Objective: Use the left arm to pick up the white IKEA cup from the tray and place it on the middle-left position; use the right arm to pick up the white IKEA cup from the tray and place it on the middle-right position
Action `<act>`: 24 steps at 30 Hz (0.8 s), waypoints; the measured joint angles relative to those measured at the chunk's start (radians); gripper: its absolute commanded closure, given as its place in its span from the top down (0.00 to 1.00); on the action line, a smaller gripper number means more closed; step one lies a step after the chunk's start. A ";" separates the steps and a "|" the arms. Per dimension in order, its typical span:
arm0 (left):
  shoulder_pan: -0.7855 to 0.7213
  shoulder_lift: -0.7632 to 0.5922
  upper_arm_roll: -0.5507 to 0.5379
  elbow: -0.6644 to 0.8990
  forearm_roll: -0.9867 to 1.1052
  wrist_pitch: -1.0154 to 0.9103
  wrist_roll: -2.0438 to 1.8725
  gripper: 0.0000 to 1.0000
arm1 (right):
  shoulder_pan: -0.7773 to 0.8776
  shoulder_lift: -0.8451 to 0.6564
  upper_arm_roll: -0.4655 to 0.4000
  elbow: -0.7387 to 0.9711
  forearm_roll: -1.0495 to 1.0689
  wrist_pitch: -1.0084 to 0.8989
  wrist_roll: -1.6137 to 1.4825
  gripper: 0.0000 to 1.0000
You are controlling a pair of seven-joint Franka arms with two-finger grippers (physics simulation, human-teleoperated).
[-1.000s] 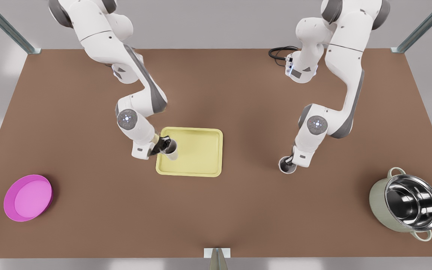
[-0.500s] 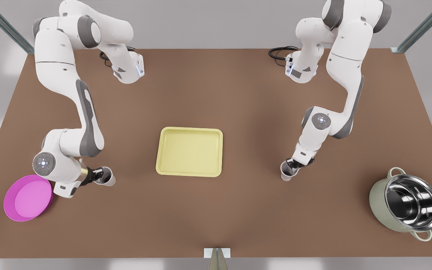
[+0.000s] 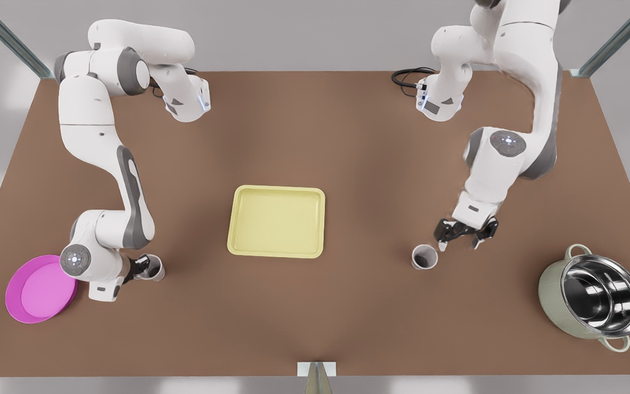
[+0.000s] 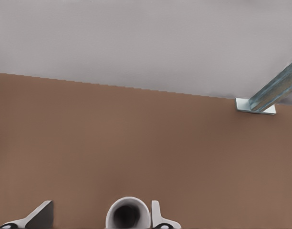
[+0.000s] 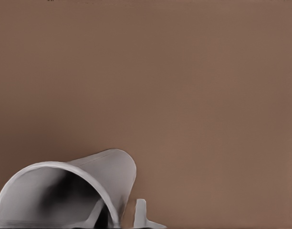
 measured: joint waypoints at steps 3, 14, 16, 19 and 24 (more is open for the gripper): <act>0.076 -0.063 0.025 0.131 -0.057 -0.258 0.052 1.00 | 0.000 -0.003 0.000 0.000 0.002 0.008 -0.019 0.53; 0.082 -0.054 0.042 0.177 -0.105 -0.606 0.237 1.00 | 0.049 -0.382 0.024 0.027 -0.005 -0.297 0.014 1.00; 0.081 -0.054 0.042 0.177 -0.106 -0.625 0.260 1.00 | 0.072 -0.389 0.024 0.030 -0.014 -0.337 0.075 1.00; 0.083 -0.053 0.041 0.177 -0.107 -0.644 0.289 1.00 | 0.074 -0.391 0.024 0.029 -0.020 -0.377 0.153 1.00; 0.081 -0.043 0.038 0.181 -0.133 -0.647 0.330 1.00 | 0.069 -0.390 0.019 0.029 -0.022 -0.411 0.257 1.00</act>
